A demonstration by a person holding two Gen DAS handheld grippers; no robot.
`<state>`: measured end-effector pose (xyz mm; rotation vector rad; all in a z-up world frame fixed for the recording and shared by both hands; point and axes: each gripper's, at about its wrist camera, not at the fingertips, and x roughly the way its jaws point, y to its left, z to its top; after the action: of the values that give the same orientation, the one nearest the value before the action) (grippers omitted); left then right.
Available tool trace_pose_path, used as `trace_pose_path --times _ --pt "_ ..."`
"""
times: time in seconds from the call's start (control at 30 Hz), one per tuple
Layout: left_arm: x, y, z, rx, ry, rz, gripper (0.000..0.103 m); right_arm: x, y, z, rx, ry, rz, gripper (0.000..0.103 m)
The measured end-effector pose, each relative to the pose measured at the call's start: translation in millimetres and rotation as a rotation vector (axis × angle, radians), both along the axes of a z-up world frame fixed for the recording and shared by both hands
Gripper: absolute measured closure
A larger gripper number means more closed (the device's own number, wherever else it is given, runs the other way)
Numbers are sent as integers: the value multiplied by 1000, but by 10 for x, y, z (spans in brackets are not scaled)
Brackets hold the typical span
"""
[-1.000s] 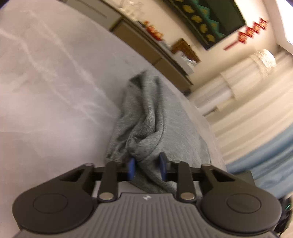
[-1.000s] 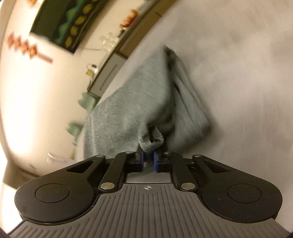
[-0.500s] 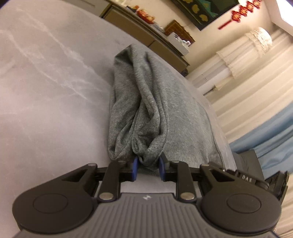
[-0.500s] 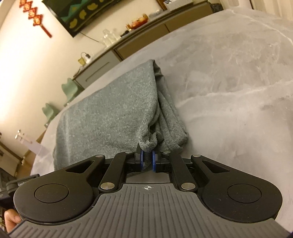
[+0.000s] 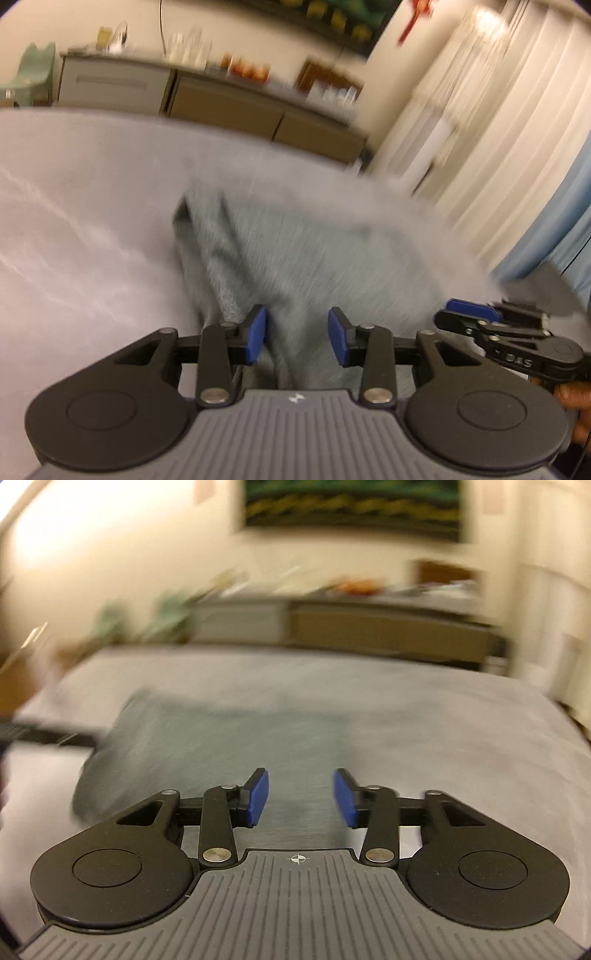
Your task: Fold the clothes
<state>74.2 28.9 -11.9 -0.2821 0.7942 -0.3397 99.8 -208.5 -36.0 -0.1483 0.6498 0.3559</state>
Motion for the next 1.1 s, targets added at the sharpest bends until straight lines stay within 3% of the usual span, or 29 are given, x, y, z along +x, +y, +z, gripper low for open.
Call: trace_pose_path --times 0.03,0.13,0.23,0.33,0.43,0.5,0.6,0.63,0.67,0.77,0.87,1.1 --pt "23 -25 -86 13 23 0 65 105 27 -117 -46 41 27 80" --pt "-5 -2 -178 -19 56 -7 65 271 -196 -354 -49 75 60 79" --pt "-32 20 8 -20 24 -23 66 361 -255 -226 -53 140 70 78" --pt "94 100 244 15 -55 -5 62 430 -264 47 -68 89 118 78" --pt "464 91 236 75 -57 29 62 643 -262 284 -63 17 133 70" --pt "675 65 137 100 -35 39 62 896 -184 259 -83 20 164 69" --pt "879 72 -95 144 16 60 60 1277 -144 -45 -128 91 194 69" --pt "898 91 -152 153 38 73 60 1359 -164 -157 -147 115 191 65" --pt "911 112 -202 159 56 84 55 1390 -219 -235 -139 113 180 50" --pt "880 188 -257 135 58 95 53 1457 -450 -318 -1 152 134 50" --pt "864 161 -174 153 64 107 58 1454 -442 -303 -21 128 133 50" --pt "344 104 228 125 -52 84 59 1003 -641 88 -19 50 85 54"
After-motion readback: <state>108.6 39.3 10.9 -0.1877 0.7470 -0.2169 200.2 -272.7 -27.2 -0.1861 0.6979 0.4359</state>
